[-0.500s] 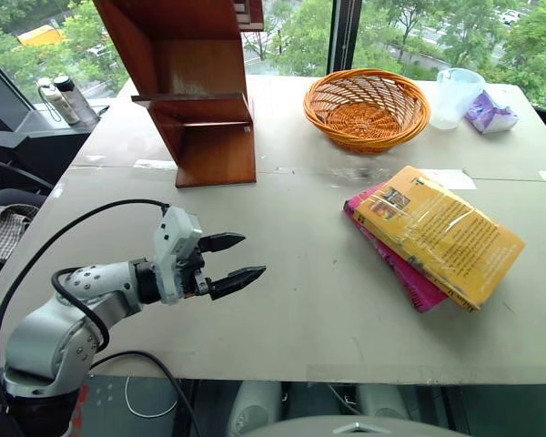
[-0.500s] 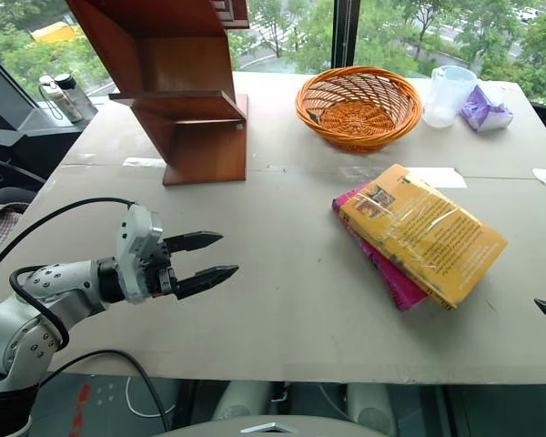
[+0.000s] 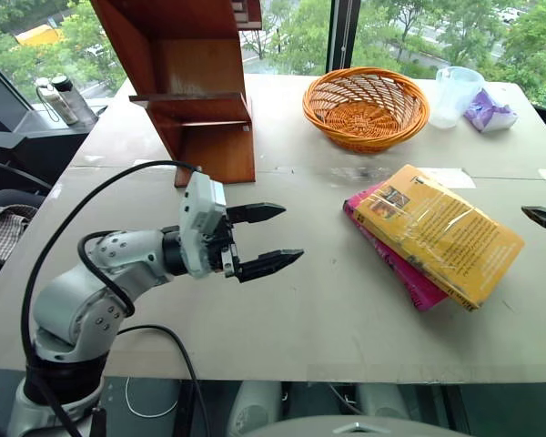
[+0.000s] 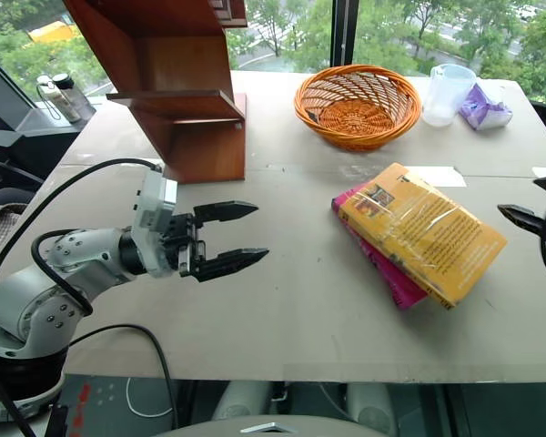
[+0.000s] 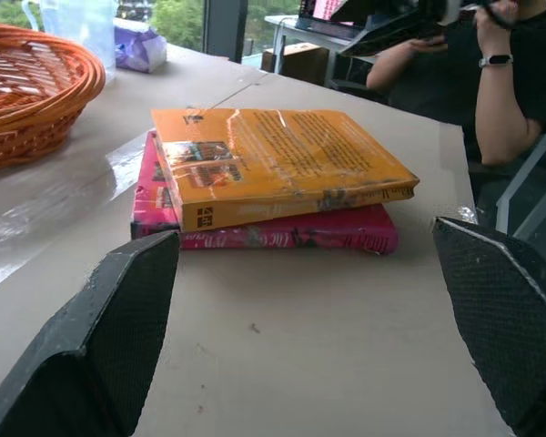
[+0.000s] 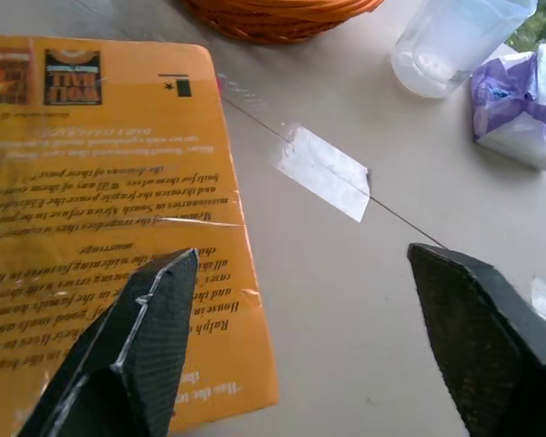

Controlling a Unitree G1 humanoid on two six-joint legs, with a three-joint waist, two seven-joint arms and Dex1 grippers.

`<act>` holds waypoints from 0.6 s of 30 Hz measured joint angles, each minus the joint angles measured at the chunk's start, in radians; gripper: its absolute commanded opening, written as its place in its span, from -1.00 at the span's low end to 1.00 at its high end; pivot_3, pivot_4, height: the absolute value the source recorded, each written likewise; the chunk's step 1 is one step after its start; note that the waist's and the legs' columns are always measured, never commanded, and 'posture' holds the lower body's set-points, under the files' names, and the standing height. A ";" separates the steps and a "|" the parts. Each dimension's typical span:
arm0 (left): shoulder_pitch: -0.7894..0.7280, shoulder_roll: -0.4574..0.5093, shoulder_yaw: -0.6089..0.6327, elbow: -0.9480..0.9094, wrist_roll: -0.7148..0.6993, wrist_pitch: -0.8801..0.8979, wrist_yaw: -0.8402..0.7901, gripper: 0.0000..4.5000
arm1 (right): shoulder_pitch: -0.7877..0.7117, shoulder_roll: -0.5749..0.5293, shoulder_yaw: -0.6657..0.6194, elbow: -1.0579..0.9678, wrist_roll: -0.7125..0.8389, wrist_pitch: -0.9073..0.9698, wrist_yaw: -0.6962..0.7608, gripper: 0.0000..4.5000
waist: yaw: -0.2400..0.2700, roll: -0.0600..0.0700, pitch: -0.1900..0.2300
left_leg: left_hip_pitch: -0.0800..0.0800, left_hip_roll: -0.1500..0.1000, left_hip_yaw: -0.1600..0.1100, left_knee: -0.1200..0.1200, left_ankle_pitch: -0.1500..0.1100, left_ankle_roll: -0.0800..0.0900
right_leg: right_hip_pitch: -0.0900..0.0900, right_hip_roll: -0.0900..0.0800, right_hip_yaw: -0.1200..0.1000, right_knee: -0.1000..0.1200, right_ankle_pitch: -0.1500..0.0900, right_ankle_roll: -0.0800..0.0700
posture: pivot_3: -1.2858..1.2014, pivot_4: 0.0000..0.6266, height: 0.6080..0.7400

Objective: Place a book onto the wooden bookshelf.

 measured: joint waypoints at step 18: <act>0.050 -0.054 -0.081 -0.031 0.041 -0.064 0.039 1.00 | -0.577 0.092 0.716 0.463 -0.336 0.013 0.302 -0.99 | -0.003 0.000 0.000 | -0.009 0.001 -0.001 0.002 0.002 -0.003 | -0.006 0.002 -0.002 0.000 0.002 0.005 | 0.03 -0.52 0.90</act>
